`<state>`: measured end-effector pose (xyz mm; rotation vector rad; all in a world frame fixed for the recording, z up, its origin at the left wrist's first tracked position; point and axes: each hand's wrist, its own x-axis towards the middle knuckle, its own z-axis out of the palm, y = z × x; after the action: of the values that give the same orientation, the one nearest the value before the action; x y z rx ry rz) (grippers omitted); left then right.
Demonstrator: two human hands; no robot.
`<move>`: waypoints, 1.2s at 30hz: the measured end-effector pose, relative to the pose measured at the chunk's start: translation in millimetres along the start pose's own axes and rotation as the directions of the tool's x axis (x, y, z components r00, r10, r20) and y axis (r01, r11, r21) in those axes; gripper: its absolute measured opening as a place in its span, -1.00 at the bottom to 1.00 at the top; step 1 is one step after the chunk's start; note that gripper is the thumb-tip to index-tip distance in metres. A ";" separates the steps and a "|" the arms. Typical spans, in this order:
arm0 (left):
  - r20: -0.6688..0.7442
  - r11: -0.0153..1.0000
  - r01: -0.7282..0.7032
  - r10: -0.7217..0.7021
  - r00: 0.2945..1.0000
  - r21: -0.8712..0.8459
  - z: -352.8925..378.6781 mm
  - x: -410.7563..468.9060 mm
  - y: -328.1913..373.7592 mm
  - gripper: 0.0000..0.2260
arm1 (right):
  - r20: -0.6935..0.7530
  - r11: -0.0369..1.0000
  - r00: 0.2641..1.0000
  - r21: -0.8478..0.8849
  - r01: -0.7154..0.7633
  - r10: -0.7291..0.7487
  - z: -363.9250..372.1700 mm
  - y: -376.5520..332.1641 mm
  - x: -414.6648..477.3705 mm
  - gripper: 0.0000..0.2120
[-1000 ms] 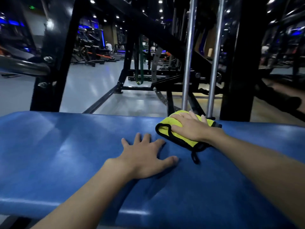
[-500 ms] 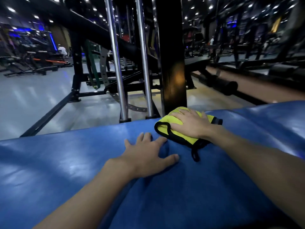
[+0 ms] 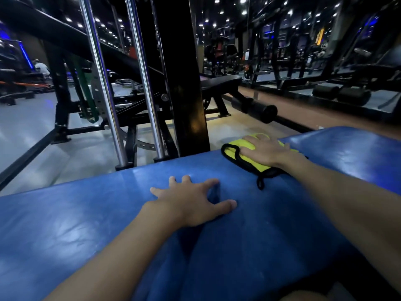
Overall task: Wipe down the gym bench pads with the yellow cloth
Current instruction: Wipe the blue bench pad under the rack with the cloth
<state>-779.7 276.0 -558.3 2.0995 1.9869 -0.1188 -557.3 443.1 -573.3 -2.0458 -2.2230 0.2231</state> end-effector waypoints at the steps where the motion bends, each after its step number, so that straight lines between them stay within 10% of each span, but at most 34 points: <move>1: 0.019 1.000 0.006 -0.006 1.000 0.015 -1.1 -1.1 3.2 -0.28 | 0.010 1.000 1.000 0.015 -0.022 0.022 -2.0 4.1 -1.5 -0.34; 9: 0.013 0.999 -0.004 0.003 1.000 0.051 4.1 4.1 2.1 -0.25 | -0.022 0.999 1.000 0.039 -0.021 0.022 6.3 31.6 -16.8 -0.11; 36: -0.084 0.992 -0.105 0.111 0.990 0.063 1.0 -41.7 -135.5 -0.30 | -0.024 0.983 0.999 -0.183 0.026 -0.031 28.5 -92.0 -57.4 -0.34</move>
<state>-916.8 240.7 -566.5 2.2810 1.9343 -0.0675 -647.8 377.6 -583.5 -2.0884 -2.3337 -0.0121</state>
